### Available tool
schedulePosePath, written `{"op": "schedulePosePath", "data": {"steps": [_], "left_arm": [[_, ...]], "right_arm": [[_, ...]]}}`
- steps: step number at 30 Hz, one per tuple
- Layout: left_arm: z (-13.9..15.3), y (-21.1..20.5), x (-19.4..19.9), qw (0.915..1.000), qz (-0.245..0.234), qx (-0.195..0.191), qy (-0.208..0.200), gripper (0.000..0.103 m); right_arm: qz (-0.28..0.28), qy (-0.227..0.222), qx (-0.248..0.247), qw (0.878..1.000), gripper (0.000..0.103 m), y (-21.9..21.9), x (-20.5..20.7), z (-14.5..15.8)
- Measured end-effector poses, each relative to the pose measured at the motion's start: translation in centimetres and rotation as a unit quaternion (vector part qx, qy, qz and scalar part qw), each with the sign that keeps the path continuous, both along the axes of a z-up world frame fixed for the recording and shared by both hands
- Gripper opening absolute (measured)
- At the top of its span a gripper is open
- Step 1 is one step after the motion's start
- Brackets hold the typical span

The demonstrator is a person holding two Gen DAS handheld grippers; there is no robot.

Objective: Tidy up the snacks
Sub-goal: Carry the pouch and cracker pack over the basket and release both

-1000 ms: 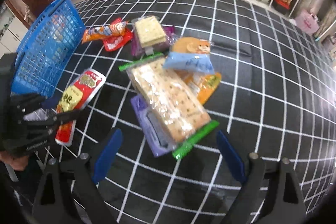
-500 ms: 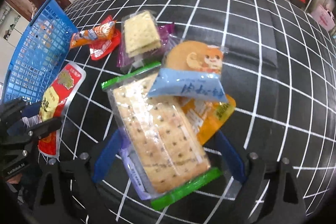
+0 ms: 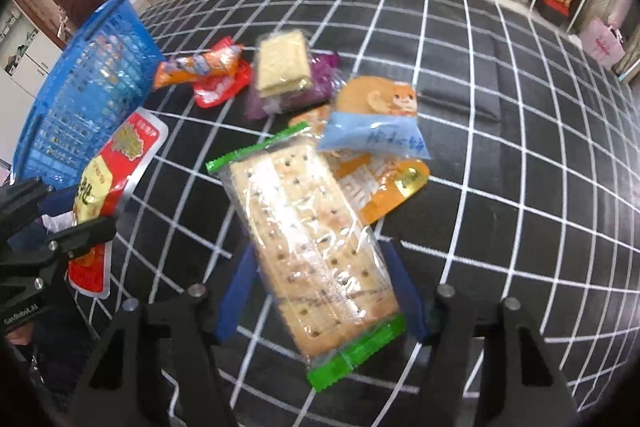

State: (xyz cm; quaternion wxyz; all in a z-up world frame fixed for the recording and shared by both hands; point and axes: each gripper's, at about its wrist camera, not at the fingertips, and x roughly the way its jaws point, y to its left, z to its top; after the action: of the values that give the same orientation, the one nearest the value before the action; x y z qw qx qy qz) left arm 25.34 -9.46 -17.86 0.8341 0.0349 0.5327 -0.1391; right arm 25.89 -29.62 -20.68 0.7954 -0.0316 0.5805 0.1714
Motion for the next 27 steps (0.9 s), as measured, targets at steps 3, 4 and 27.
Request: {"op": "schedulePosePath", "data": {"steps": [3,4,27], "left_arm": [[1.9,1.0,-1.1,0.9998,-0.001,-0.011,-0.018,0.035],[2.6,1.5,-1.5,0.9996,-0.002,-0.017,-0.024,0.035],[11.6,18.9,-3.6,0.9919,0.072,-0.013,-0.104,0.035]], "right_arm": [[0.000,-0.025,-0.007,1.000,0.068,0.8,-1.0,2.6],[-0.002,-0.032,-0.008,0.999,0.068,0.9,-1.2,3.4],[0.038,-0.135,0.032,0.990,0.068,16.3,-3.1,13.6]]}}
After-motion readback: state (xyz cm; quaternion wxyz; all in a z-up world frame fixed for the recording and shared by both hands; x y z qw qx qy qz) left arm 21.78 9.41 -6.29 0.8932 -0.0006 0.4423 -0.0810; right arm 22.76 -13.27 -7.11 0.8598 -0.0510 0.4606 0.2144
